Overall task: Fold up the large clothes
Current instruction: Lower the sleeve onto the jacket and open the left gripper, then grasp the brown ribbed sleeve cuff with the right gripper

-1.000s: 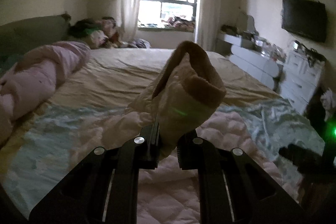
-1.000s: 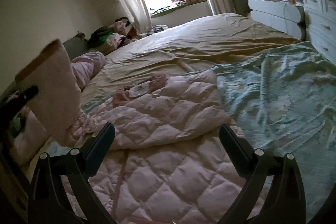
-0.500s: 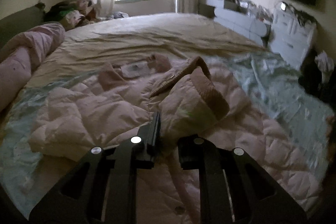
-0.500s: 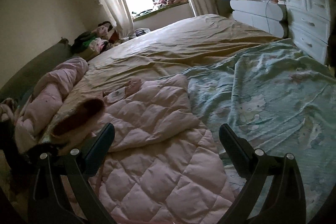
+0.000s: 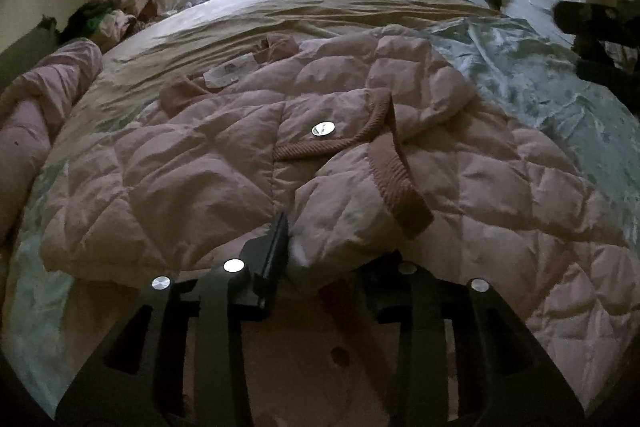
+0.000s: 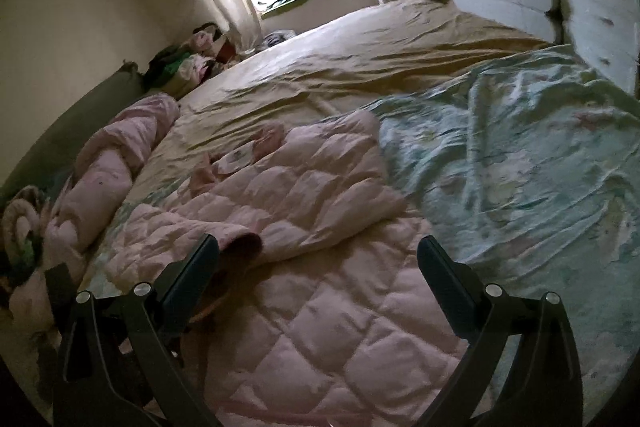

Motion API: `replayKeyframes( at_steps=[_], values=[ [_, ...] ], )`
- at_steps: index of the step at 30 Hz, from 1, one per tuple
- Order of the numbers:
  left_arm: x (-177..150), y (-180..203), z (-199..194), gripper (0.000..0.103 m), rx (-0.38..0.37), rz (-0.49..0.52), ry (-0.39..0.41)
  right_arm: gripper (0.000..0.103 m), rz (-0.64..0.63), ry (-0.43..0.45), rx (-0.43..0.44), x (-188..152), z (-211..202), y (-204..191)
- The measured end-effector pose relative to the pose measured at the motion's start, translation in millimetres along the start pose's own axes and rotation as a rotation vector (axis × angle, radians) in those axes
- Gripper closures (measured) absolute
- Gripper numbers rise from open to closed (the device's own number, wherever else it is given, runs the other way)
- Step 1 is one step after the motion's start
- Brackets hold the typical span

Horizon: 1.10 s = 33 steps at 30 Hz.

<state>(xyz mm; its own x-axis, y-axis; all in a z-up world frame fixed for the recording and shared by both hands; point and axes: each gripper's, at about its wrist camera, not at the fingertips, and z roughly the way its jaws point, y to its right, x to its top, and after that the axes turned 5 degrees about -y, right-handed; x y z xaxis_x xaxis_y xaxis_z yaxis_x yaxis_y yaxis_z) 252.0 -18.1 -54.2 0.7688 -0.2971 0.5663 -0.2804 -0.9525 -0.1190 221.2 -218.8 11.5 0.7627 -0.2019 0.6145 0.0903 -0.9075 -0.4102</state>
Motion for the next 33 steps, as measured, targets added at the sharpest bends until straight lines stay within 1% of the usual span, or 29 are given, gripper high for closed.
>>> replayKeyframes(
  at_steps=[6, 10, 13, 14, 16, 17, 18, 21, 23, 25, 26, 28, 30, 32, 33],
  values=[
    [-9.5, -3.7, -3.8, 0.072, 0.001, 0.018, 0.001, 0.004, 0.0, -0.062, 0.072, 0.8, 19.4, -21.0],
    [-14.7, -2.2, -7.2, 0.072, 0.015, 0.04, 0.016, 0.004, 0.005, -0.144, 0.121, 1.3, 44.0, -33.7],
    [-17.8, 2.4, -10.0, 0.067, 0.043, 0.076, 0.031, 0.004, 0.046, -0.226, 0.168, 0.0, 68.2, -37.0],
    [-18.7, 3.5, -11.0, 0.061, 0.047, 0.083, 0.037, 0.004, 0.063, -0.248, 0.178, -0.8, 75.5, -37.4],
    [-20.2, 6.0, -13.2, 0.036, 0.067, 0.1, 0.05, 0.004, 0.101, -0.284, 0.205, -1.6, 86.1, -36.8],
    [-21.6, 7.7, -15.4, 0.018, 0.112, 0.112, 0.069, 0.004, 0.124, -0.296, 0.221, -1.9, 89.5, -36.2],
    [-22.4, 7.0, -17.4, 0.017, 0.12, 0.112, 0.08, 0.004, 0.149, -0.304, 0.231, -1.8, 92.4, -35.4],
    [-22.6, -0.6, -23.1, 0.017, 0.047, 0.082, 0.085, 0.004, 0.169, -0.315, 0.246, -0.8, 96.4, -37.8],
    [-22.9, -5.6, -24.9, 0.016, 0.026, 0.064, 0.078, 0.004, 0.193, -0.329, 0.273, -0.4, 100.6, -38.4],
    [-24.7, -11.6, -29.3, 0.013, 0.029, 0.044, 0.082, 0.004, 0.214, -0.342, 0.281, -0.3, 105.9, -39.1],
    [-26.0, -18.8, -34.9, 0.011, 0.043, 0.017, 0.092, 0.005, 0.218, -0.345, 0.283, -0.2, 108.1, -40.5],
    [-27.6, -32.8, -43.3, 0.01, 0.037, -0.033, 0.098, 0.016, 0.215, -0.347, 0.291, -1.0, 112.0, -46.0],
    [-29.3, -46.4, -50.2, 0.009, 0.03, -0.074, 0.107, 0.038, 0.191, -0.355, 0.309, -2.3, 116.8, -54.0],
    [-30.5, -63.6, -57.1, 0.009, 0.045, -0.117, 0.109, 0.043, 0.201, -0.371, 0.316, -6.3, 126.4, -56.5],
    [-30.6, -72.4, -59.2, 0.009, 0.055, -0.139, 0.103, 0.047, 0.21, -0.375, 0.302, -8.6, 130.8, -56.3]
  ],
)
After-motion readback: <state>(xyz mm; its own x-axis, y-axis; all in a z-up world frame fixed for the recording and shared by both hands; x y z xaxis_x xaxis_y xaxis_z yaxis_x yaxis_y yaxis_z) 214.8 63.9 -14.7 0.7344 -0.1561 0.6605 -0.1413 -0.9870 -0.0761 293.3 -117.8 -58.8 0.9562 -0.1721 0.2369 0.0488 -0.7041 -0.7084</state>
